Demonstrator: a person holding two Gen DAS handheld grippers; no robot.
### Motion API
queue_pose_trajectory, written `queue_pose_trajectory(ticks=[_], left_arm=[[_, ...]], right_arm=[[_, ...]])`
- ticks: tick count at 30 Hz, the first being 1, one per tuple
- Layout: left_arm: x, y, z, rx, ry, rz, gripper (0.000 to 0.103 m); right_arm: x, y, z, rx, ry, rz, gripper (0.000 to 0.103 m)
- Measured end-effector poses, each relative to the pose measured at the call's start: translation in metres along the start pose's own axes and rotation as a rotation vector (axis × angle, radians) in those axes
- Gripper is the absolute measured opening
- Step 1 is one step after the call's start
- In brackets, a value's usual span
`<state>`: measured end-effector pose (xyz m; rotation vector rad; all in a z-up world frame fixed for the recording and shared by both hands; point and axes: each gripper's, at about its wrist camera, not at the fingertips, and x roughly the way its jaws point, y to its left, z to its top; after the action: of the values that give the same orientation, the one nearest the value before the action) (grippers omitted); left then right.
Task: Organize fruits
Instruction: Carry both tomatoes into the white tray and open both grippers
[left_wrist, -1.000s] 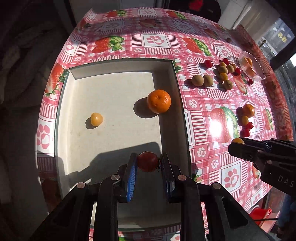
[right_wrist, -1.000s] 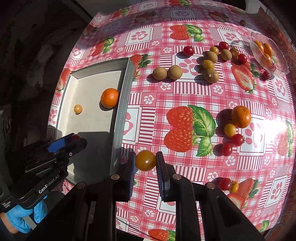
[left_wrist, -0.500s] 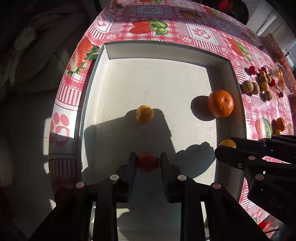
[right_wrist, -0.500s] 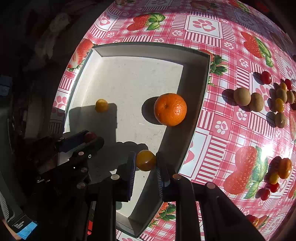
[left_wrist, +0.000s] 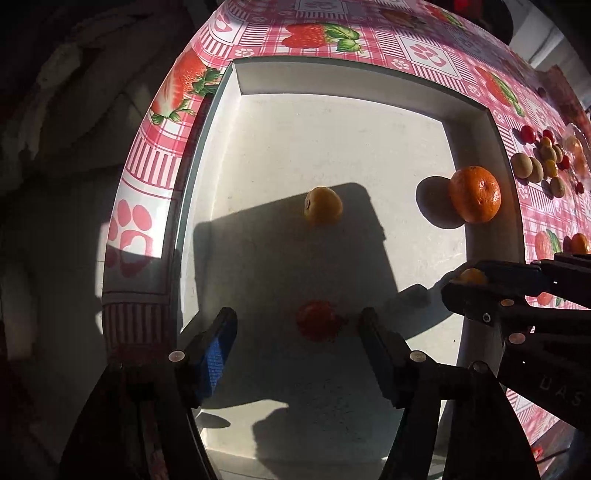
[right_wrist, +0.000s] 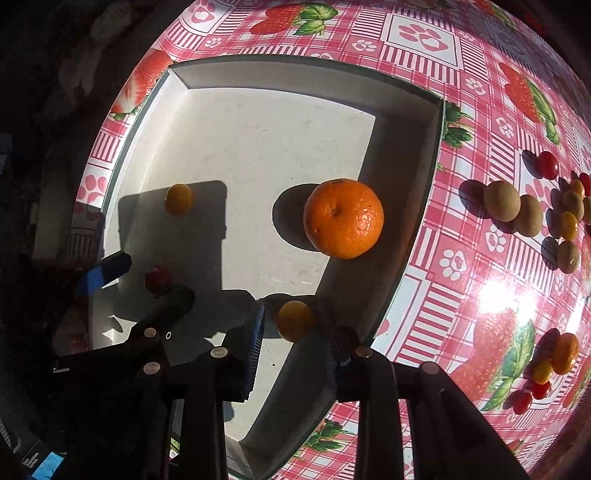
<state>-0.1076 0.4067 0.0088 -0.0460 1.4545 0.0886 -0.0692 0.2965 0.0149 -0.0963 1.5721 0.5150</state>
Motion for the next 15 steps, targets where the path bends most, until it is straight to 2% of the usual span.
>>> queue_pose_trajectory(ticks=[1, 2, 3, 4, 6, 10, 15], left_arm=[[0.0, 0.001, -0.001, -0.002, 0.001, -0.001, 0.07], [0.0, 0.001, -0.002, -0.001, 0.004, 0.003, 0.07], [0.001, 0.001, -0.002, 0.002, 0.006, 0.007, 0.07], [0.001, 0.0, -0.002, 0.007, 0.011, -0.007, 0.07], [0.0, -0.003, 0.0, 0.019, 0.018, 0.005, 0.07], [-0.007, -0.01, 0.002, 0.037, 0.016, 0.004, 0.07], [-0.018, -0.024, -0.002, 0.078, 0.004, 0.009, 0.07]], right_arm=[[0.0, 0.0, 0.0, 0.004, -0.002, 0.011, 0.043], [-0.003, -0.001, 0.001, 0.008, -0.004, 0.026, 0.055], [-0.004, 0.0, 0.002, 0.009, -0.008, 0.034, 0.073], [-0.005, 0.002, 0.002, 0.008, -0.015, 0.036, 0.08], [-0.01, 0.007, 0.005, 0.011, -0.033, 0.036, 0.084], [-0.028, 0.008, 0.006, 0.026, -0.072, 0.039, 0.084], [-0.056, -0.008, -0.004, 0.036, -0.133, -0.001, 0.085]])
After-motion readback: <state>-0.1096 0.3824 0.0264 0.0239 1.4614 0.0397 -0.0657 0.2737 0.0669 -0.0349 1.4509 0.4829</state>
